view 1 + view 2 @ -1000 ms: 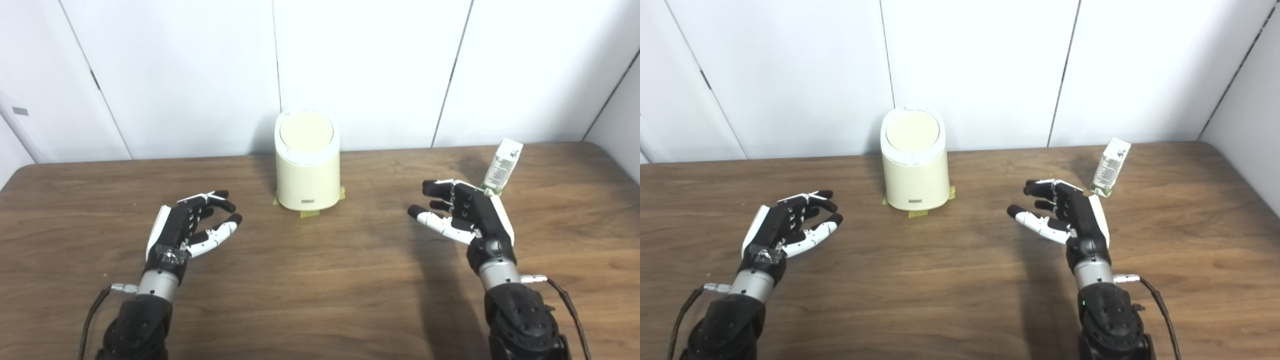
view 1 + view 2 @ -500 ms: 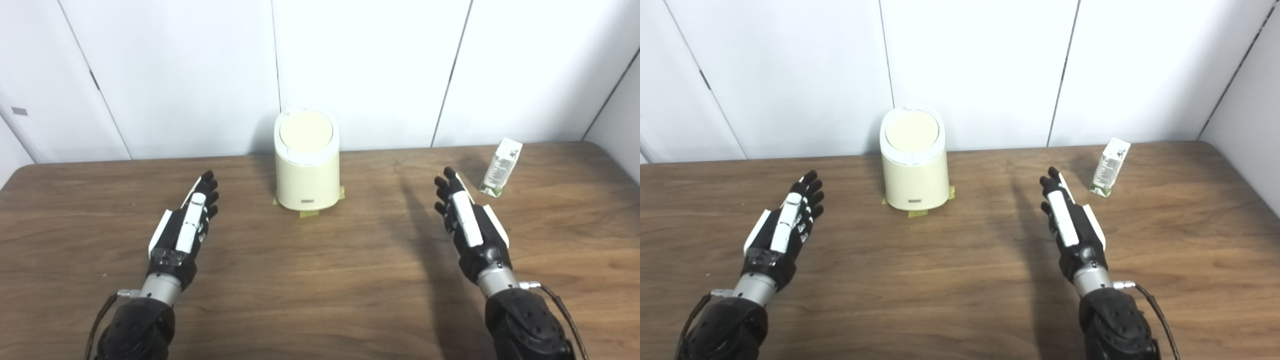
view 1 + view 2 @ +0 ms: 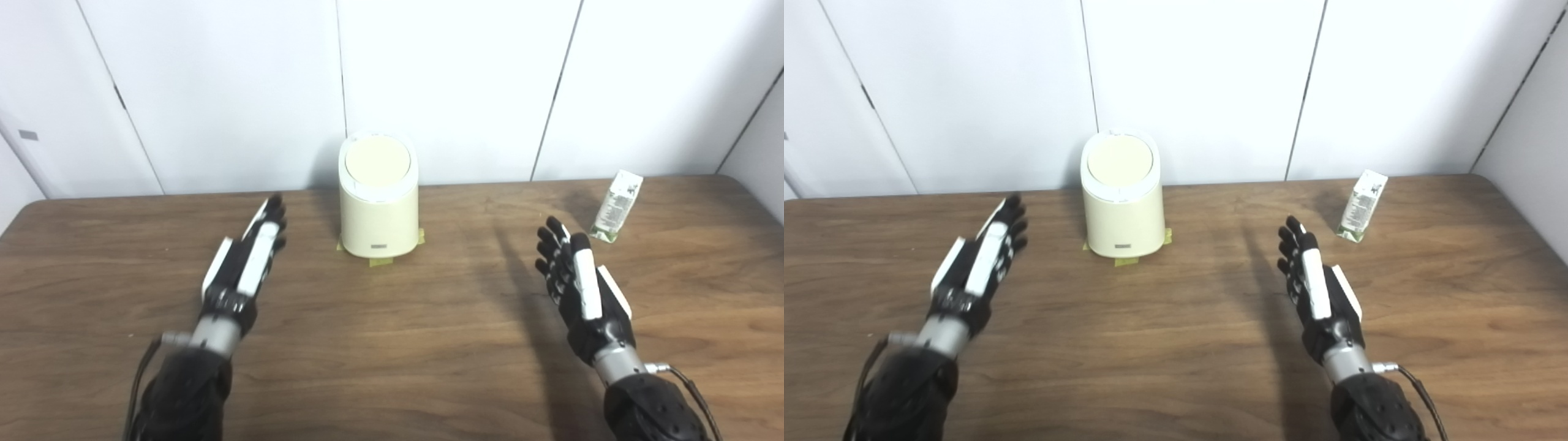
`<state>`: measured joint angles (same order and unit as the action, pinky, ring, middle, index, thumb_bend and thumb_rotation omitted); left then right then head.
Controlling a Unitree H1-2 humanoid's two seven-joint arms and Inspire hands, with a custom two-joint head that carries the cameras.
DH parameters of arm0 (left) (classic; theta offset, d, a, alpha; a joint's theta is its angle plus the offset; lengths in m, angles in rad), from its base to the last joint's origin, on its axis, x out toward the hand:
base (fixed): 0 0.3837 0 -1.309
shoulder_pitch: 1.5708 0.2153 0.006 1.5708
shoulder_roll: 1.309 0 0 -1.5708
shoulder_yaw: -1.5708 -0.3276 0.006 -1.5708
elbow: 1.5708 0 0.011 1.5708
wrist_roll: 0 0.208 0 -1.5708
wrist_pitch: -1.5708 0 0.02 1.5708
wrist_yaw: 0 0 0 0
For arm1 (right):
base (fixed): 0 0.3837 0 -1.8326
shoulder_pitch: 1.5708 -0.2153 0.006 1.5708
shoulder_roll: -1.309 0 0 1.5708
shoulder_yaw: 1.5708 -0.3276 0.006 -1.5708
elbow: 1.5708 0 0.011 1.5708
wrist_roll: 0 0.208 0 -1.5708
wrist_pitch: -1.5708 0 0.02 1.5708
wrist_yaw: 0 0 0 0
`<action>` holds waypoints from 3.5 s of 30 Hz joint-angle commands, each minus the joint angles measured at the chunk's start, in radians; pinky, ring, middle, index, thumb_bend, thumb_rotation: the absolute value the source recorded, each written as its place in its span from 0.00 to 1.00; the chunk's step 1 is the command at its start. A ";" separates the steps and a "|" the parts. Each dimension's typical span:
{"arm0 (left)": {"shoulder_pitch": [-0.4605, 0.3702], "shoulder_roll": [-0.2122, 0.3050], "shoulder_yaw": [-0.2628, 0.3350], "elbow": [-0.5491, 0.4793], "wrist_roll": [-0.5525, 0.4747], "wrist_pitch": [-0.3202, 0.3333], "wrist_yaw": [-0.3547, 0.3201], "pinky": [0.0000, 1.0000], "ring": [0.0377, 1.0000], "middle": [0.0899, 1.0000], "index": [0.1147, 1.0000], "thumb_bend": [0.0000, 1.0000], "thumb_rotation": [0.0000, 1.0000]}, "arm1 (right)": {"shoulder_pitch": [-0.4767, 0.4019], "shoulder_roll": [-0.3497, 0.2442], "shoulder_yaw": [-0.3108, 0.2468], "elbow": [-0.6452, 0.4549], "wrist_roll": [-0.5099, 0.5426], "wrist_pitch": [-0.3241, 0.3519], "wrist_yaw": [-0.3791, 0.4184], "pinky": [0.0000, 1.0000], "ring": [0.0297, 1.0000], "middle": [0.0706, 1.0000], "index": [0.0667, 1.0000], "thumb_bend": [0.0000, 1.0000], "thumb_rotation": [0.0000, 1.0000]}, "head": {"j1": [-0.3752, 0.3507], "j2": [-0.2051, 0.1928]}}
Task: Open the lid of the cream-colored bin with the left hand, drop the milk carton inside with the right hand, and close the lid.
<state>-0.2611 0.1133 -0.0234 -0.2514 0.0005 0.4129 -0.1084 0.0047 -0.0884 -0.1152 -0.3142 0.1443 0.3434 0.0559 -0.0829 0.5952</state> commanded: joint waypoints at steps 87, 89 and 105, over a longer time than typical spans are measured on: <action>-0.759 0.108 -0.417 0.642 0.788 -0.245 0.039 0.82 0.89 0.89 0.90 1.00 0.05 | -0.003 0.049 -0.013 0.049 0.012 -0.187 -0.075 0.85 0.89 0.86 0.93 0.61 0.72 | 0.036 -0.113; -0.756 0.110 -0.425 0.643 0.798 -0.253 0.041 0.84 0.89 0.89 0.91 1.00 0.04 | -0.001 0.045 -0.010 0.051 0.007 -0.193 -0.073 0.85 0.89 0.86 0.93 0.60 0.73 | 0.033 -0.110; -0.753 0.114 -0.434 0.645 0.845 -0.262 0.013 0.85 0.89 0.89 0.91 1.00 0.04 | -0.003 0.051 -0.009 0.044 0.006 -0.178 -0.080 0.83 0.88 0.86 0.92 0.64 0.70 | 0.026 -0.106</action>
<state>-0.9524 0.2114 -0.4631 0.4170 0.8266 0.1503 -0.1055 0.0310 -0.0425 -0.1207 -0.2336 0.1450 0.1839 -0.0218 -0.0537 0.4893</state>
